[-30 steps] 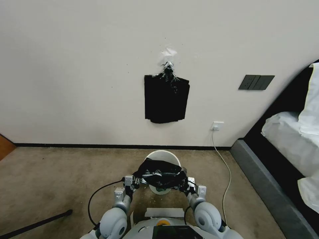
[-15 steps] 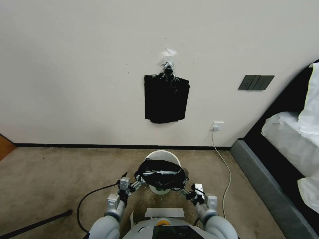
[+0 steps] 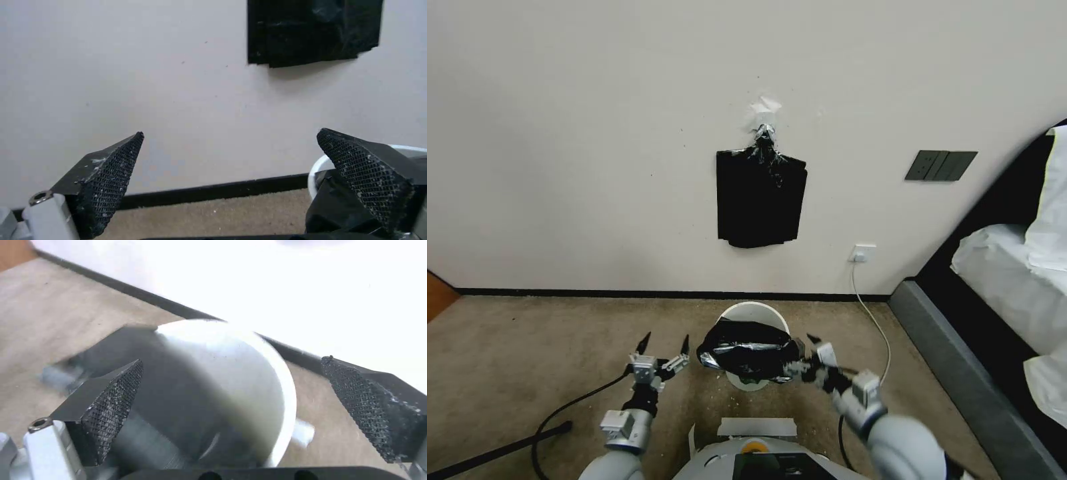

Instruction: Place a trash bag onto the trash bin.

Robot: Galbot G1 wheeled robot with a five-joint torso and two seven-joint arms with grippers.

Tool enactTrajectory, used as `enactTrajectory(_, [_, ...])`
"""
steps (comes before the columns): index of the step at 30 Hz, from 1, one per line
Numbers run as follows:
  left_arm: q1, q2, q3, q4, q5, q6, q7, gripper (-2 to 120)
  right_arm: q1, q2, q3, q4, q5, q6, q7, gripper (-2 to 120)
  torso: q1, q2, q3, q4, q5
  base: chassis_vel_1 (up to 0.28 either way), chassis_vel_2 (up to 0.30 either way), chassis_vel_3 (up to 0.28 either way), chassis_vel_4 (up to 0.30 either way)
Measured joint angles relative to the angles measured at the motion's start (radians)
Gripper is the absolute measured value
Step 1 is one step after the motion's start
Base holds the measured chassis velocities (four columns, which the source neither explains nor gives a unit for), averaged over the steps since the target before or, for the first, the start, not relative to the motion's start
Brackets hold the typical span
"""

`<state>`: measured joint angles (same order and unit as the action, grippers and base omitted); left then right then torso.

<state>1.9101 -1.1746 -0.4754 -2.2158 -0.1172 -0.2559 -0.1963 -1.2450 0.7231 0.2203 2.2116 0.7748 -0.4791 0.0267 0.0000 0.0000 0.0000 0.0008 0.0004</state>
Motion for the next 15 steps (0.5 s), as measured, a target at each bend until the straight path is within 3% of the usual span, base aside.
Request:
enactTrajectory(3, [-0.022, 0.011, 0.022, 0.009, 0.011, 0.002, 0.008, 100, 0.092, -0.023, -0.027, -0.063, 0.034, -0.02, -0.038, 100, 0.0, 0.0, 0.0, -0.0022, -0.0014, 0.0, 0.0, 0.0, 0.0])
enactTrajectory(5, [-0.007, 0.0, 0.025, 0.009, 0.022, 0.0, 0.014, 100, 0.245, -0.037, -0.145, -0.16, 0.048, -0.033, -0.095, 100, 0.0, 0.0, 0.0, -0.0016, 0.0001, 0.0, 0.0, 0.0, 0.0])
enactTrajectory(6, [-0.007, 0.0, 0.025, 0.009, 0.022, 0.0, 0.014, 100, 0.245, -0.037, -0.145, -0.16, 0.048, -0.033, -0.095, 100, 0.0, 0.0, 0.0, -0.0016, 0.0001, 0.0, 0.0, 0.0, 0.0])
enactTrajectory(9, [0.023, -0.023, 0.01, 0.007, 0.041, -0.016, 0.017, 100, 0.476, -0.017, -0.334, -0.327, 0.015, -0.049, -0.226, 100, 0.0, 0.0, 0.0, 0.0002, -0.0003, 0.0, 0.0, 0.0, 0.0])
enactTrajectory(10, [0.023, -0.023, 0.01, 0.007, 0.041, -0.016, 0.017, 100, 0.476, -0.017, -0.334, -0.327, 0.015, -0.049, -0.226, 100, 0.0, 0.0, 0.0, 0.0002, -0.0003, 0.0, 0.0, 0.0, 0.0])
enactTrajectory(15, [0.06, -0.041, -0.028, -0.002, 0.061, -0.043, 0.021, 100, 0.681, 0.039, -0.52, -0.51, -0.044, -0.054, -0.361, 100, 0.0, 0.0, 0.0, -0.0009, -0.0006, 0.0, 0.0, 0.0, 0.0])
